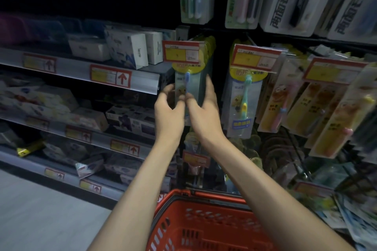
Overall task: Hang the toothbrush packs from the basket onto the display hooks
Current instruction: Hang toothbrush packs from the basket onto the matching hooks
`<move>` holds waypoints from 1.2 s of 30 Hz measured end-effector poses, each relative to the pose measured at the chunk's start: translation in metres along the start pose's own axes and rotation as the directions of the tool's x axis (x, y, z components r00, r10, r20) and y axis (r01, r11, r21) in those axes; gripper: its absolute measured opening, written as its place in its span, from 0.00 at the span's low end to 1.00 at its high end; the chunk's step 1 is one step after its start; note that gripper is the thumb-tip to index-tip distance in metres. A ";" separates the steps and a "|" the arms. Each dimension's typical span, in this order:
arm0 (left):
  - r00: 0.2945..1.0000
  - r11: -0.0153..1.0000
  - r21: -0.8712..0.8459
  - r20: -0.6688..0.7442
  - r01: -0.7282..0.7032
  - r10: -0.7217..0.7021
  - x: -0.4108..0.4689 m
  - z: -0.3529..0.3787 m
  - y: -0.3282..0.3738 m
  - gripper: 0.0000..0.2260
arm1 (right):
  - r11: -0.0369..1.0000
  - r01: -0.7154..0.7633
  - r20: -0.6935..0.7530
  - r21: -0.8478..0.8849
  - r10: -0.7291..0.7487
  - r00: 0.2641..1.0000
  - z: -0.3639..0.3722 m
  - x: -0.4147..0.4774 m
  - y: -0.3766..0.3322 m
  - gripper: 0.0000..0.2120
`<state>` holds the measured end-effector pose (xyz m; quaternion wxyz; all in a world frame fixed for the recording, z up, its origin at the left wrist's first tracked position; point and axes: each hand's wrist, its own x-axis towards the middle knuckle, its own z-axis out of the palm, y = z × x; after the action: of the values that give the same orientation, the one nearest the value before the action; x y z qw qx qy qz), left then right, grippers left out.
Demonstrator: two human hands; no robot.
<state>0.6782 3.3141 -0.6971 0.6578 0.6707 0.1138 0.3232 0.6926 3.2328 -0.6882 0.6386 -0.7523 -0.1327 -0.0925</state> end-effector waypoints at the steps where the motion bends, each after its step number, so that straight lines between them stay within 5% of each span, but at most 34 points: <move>1: 1.000 1.000 -0.007 -0.012 0.001 -0.001 -0.001 0.001 0.000 0.15 | 1.000 -0.008 -0.004 -0.018 0.007 1.000 0.000 -0.001 0.001 0.33; 10: 0.998 1.000 -0.008 -0.057 0.002 -0.002 -0.005 -0.010 -0.003 0.09 | 0.991 -0.039 -0.097 -0.131 0.027 0.995 0.001 -0.010 0.019 0.24; 17: 0.999 0.996 0.083 -0.017 0.042 -0.040 -0.021 -0.030 -0.001 0.14 | 0.983 -0.049 -0.018 -0.175 0.047 0.999 -0.009 -0.036 0.007 0.29; 22: 1.000 0.987 0.163 -0.017 0.019 -0.017 -0.049 -0.031 0.008 0.07 | 0.989 0.043 0.064 -0.139 -0.034 0.997 -0.047 -0.075 -0.009 0.24; 28: 0.980 0.987 0.110 0.171 -0.120 0.100 -0.067 0.000 0.033 0.08 | 0.981 0.160 -0.181 -0.113 -0.179 0.967 -0.108 -0.073 -0.014 0.11; 36: 0.969 0.984 -0.005 0.173 -0.178 0.176 -0.044 0.052 0.061 0.18 | 0.975 0.149 -0.232 -0.163 -0.184 0.955 -0.123 -0.007 -0.032 0.24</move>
<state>0.6583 3.2397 -0.6472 0.6302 0.7071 -0.0022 0.3207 0.6793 3.1160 -0.6395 0.5842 -0.7651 -0.1088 -0.2478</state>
